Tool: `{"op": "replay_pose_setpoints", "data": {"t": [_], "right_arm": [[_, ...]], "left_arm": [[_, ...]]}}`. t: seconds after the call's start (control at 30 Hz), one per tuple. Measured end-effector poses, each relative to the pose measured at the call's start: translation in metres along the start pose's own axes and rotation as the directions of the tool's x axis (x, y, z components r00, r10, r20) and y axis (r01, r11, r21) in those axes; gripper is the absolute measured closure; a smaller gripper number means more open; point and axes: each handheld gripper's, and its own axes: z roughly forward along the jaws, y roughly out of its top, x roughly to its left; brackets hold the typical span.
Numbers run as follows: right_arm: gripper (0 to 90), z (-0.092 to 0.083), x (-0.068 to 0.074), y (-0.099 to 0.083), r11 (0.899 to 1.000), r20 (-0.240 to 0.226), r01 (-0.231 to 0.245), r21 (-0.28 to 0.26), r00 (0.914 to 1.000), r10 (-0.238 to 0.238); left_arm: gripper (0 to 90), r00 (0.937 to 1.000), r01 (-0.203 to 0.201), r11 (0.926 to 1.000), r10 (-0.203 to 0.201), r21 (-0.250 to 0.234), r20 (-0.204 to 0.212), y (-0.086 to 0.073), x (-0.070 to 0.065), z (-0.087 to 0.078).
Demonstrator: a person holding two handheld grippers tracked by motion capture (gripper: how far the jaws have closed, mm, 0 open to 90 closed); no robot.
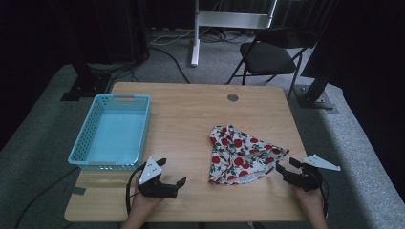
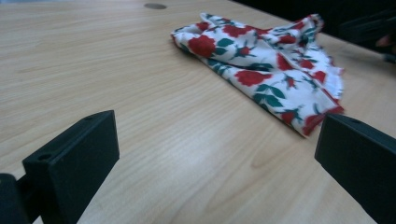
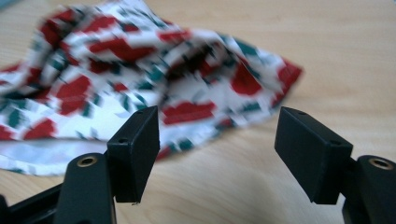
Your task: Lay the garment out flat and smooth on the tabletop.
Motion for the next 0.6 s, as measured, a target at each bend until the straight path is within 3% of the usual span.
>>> {"op": "replay_pose_setpoints", "data": {"t": [0.07,0.1,0.17,0.2,0.27,0.3,0.33,0.37,0.43,0.53,0.57,0.6], "right_arm": [[28.6,-0.001,0.003,0.003,1.0,0.003,0.012,-0.005,0.9999,-0.012],[28.6,-0.003,0.01,0.013,0.998,-0.013,0.044,-0.033,0.9989,-0.045],[28.6,-0.003,0.013,0.016,0.998,-0.018,0.054,-0.042,0.9983,-0.055],[28.7,-0.003,0.022,0.028,0.994,-0.048,0.091,-0.064,0.9944,-0.094],[28.6,-0.001,0.025,0.032,0.992,-0.057,0.101,-0.068,0.9928,-0.105],[28.7,0.005,0.034,0.041,0.989,-0.088,0.128,-0.07,0.987,-0.134],[28.7,0.008,0.038,0.044,0.988,-0.09,0.14,-0.069,0.9853,-0.146],[28.7,0.012,0.042,0.047,0.986,-0.088,0.158,-0.062,0.9827,-0.163],[28.7,0.017,0.047,0.051,0.981,-0.09,0.184,-0.054,0.9779,-0.189],[28.7,0.034,0.059,0.059,0.972,-0.117,0.232,-0.032,0.9651,-0.234],[28.7,0.034,0.059,0.059,0.972,-0.117,0.232,-0.032,0.9651,-0.234],[28.7,0.043,0.067,0.062,0.967,-0.132,0.256,-0.015,0.9576,-0.256]], "left_arm": [[0.4,0.9997,-0.01,0.9999,0.01,0.008,-0.023,0.004,-0.004,0.004],[0.4,0.9998,-0.01,0.9998,0.01,0.017,-0.017,0.008,-0.006,0.007],[0.4,1.0,-0.005,0.9998,0.005,0.02,-0.006,0.014,-0.009,0.012],[0.4,1.0,-0.009,0.9998,0.008,0.019,0.005,0.019,-0.012,0.016],[0.4,0.9998,-0.013,0.9994,0.013,0.033,0.018,0.027,-0.016,0.022],[0.4,0.9993,-0.031,0.9988,0.03,0.038,0.02,0.036,-0.023,0.03],[0.4,0.9993,-0.031,0.9988,0.03,0.038,0.02,0.036,-0.023,0.03],[0.4,0.9982,-0.058,0.9972,0.057,0.048,0.017,0.047,-0.03,0.038],[0.4,0.9981,-0.06,0.9966,0.059,0.056,0.014,0.05,-0.032,0.042],[0.5,0.9992,-0.038,0.9974,0.037,0.062,0.013,0.064,-0.036,0.056],[0.5,0.9996,-0.028,0.9973,0.027,0.068,0.008,0.067,-0.037,0.062],[0.5,0.9999,-0.008,0.9965,0.008,0.083,0.007,0.071,-0.037,0.068]]}}
